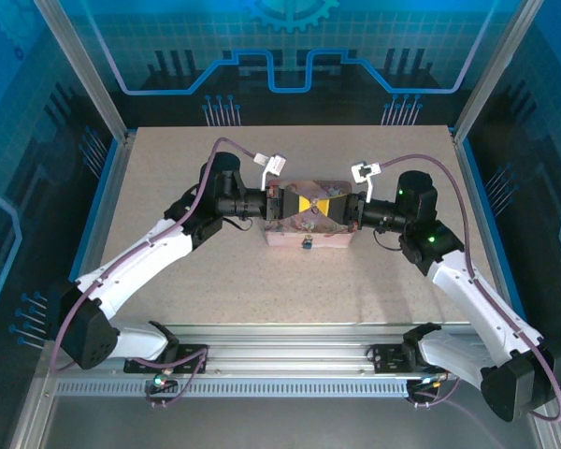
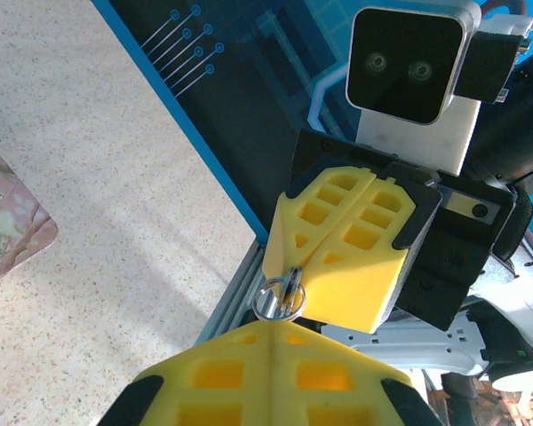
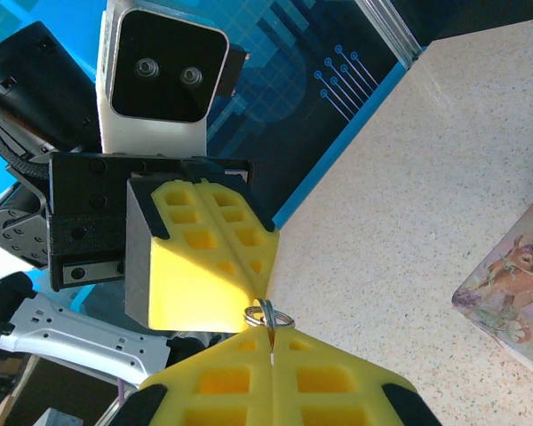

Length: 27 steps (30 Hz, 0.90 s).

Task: Unlock the padlock with the key

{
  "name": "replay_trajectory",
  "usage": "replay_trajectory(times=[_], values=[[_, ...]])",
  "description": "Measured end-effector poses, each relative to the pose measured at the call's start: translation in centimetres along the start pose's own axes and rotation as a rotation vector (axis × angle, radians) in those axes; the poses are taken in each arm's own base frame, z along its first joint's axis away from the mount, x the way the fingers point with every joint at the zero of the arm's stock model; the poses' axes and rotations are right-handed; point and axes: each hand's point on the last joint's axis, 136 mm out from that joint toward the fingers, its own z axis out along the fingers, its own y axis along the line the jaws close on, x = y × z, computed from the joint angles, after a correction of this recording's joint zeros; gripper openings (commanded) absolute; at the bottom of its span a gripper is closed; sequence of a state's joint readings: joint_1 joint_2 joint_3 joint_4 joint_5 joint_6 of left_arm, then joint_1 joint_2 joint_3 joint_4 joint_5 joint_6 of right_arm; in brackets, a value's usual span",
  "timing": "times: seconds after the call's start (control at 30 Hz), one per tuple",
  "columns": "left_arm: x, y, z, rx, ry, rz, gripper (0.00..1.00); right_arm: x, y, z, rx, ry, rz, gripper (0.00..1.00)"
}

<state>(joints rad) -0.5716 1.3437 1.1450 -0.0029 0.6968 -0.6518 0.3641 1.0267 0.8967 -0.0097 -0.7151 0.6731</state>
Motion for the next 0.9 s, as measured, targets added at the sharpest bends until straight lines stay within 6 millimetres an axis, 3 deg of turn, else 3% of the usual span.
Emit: replay_trajectory(times=[0.07, 0.23, 0.5, 0.67, 0.83, 0.9], values=[[0.0, -0.1, 0.0, 0.0, 0.0, 0.001, 0.0, 0.0, 0.0, 0.0, 0.0, 0.0, 0.0, 0.0], [-0.1, 0.0, -0.2, -0.026, 0.007, 0.001, 0.0, 0.4, -0.8, -0.1, 0.031, 0.011, 0.015, 0.35], [-0.8, 0.4, -1.1, -0.161, 0.024, 0.025, 0.0, 1.9, -5.0, -1.0, 0.197, 0.025, 0.071, 0.41], [-0.8, 2.8, -1.0, -0.317, 0.115, -0.001, 0.0, 2.8, -6.1, -1.7, 0.274, 0.044, 0.066, 0.41], [2.0, 6.4, -0.9, -0.444, 0.265, -0.059, 0.0, 3.4, -6.7, -1.7, 0.3, 0.066, 0.063, 0.41], [3.2, 7.0, -1.0, -0.466, 0.31, -0.082, 0.0, 3.8, -6.4, -1.2, 0.288, 0.083, 0.056, 0.44]])
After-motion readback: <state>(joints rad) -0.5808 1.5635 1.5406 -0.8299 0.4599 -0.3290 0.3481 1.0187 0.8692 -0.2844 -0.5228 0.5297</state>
